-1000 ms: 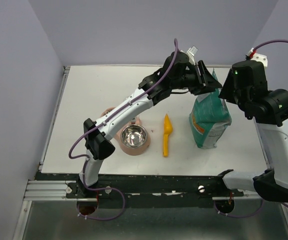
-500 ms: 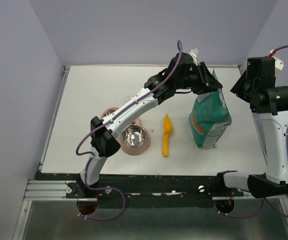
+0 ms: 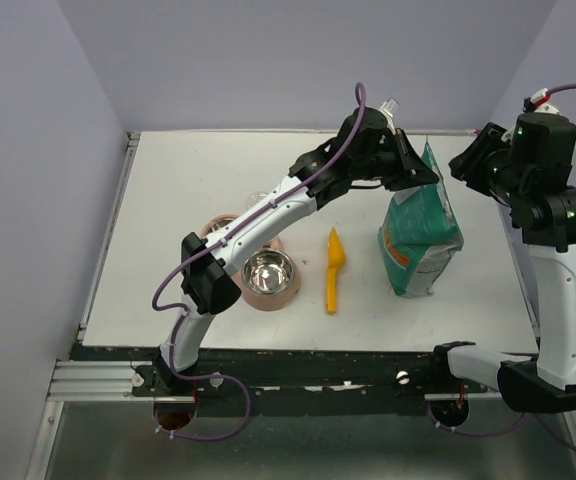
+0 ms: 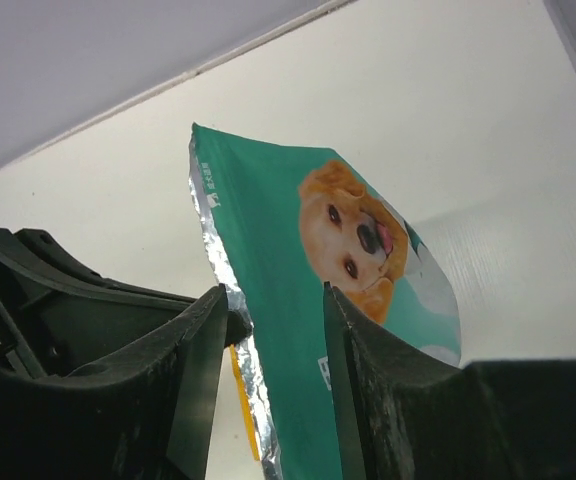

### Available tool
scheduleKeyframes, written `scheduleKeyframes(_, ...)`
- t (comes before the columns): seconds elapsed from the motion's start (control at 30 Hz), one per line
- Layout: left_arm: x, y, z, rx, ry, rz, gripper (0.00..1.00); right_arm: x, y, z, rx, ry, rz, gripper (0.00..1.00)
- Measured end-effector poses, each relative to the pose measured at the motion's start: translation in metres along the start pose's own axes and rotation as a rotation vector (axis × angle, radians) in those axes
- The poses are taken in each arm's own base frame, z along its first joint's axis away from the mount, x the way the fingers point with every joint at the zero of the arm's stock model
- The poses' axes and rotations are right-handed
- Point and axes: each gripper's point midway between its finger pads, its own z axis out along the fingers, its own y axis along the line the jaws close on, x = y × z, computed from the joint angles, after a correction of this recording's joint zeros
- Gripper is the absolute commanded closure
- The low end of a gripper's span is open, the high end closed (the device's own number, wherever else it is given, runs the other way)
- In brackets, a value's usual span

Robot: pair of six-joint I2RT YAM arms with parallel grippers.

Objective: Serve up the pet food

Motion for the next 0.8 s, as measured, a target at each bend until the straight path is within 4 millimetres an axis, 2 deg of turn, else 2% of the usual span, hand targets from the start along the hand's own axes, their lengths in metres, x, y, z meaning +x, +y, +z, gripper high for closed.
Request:
scheduleKeyframes(0.13,0.001,0.002,0.0,-0.006,0.002,0.0,0.84,0.007,0.004,0.008,-0.031,0.039,-0.068,0.51)
scheduleKeyframes(0.4,0.003,0.006,0.005,-0.012,0.009,-0.003,0.79,0.01,0.006,0.008,-0.067,0.054,-0.158,0.58)
scheduleKeyframes(0.53,0.003,0.004,0.009,-0.006,0.009,-0.004,0.71,0.012,0.005,0.009,-0.064,0.061,-0.183,0.58)
scheduleKeyframes(0.8,0.005,0.002,0.012,0.004,0.01,-0.019,0.7,0.014,0.003,0.01,-0.06,0.072,-0.202,0.59)
